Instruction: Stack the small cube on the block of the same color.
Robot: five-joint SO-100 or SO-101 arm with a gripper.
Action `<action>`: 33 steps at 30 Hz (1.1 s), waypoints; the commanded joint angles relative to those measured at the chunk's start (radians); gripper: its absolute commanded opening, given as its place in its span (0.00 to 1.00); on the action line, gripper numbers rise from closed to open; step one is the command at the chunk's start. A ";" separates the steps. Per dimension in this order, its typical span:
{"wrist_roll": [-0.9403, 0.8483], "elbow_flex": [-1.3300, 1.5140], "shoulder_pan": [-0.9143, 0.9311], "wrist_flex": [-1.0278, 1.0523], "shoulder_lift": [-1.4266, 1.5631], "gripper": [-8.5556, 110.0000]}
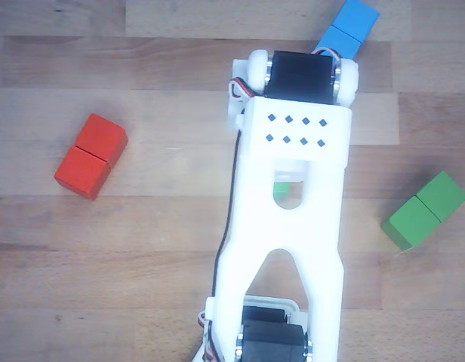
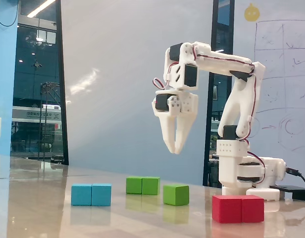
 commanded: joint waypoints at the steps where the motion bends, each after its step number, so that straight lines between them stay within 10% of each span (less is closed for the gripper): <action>1: -0.008 -0.041 -0.040 0.014 0.008 0.08; 33: -0.005 0.086 -0.040 -0.025 -0.175 0.36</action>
